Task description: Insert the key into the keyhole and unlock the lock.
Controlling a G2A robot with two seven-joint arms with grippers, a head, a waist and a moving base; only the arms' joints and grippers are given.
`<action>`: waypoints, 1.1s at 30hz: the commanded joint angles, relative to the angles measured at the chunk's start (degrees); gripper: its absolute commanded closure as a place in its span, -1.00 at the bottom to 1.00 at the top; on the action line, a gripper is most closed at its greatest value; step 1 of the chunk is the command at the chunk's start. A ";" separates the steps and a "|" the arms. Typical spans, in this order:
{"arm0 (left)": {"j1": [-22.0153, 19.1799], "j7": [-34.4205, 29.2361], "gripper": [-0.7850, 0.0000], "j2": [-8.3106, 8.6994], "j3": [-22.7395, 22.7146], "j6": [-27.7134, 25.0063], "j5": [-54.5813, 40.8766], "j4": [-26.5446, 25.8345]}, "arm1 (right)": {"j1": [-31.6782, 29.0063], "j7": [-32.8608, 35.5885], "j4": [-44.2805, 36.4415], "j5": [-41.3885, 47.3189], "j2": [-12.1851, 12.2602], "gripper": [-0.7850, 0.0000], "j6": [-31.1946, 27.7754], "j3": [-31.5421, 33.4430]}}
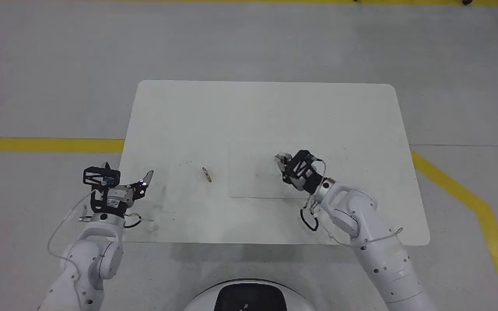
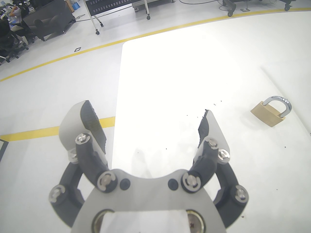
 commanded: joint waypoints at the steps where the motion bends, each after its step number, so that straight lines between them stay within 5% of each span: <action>1: 0.00 0.00 -1.00 0.00 0.00 0.00 0.00 0.00 | -0.73 -3.86 1.16 4.72 -0.03 1.00 -1.50 0.96; 10: 0.00 0.00 -1.00 0.00 0.00 0.00 0.00 0.00 | 0.36 -13.24 10.29 21.73 -0.19 1.00 -19.97 1.54; 19: 0.00 0.00 -1.00 0.00 0.00 0.00 0.00 0.00 | 0.36 -13.24 10.29 21.73 -0.19 1.00 -19.97 1.54; 21: 0.22 1.53 -1.00 0.00 0.09 -5.92 -5.11 -0.34 | 0.36 -13.24 10.29 21.73 -0.19 1.00 -19.97 1.54; 25: 0.46 2.15 -1.00 0.10 0.24 -8.18 -3.32 0.00 | 0.33 -12.96 11.02 26.42 -0.59 1.00 -20.57 -0.02; 29: -0.80 -2.48 -1.00 0.29 0.64 -24.90 -20.13 1.71 | 3.41 -10.16 13.60 31.89 -1.47 1.00 -20.97 -3.62; 33: -1.44 -9.54 -1.00 0.64 0.72 -32.52 -30.88 1.36 | 5.00 -9.40 15.05 35.90 -2.09 1.00 -21.78 -5.61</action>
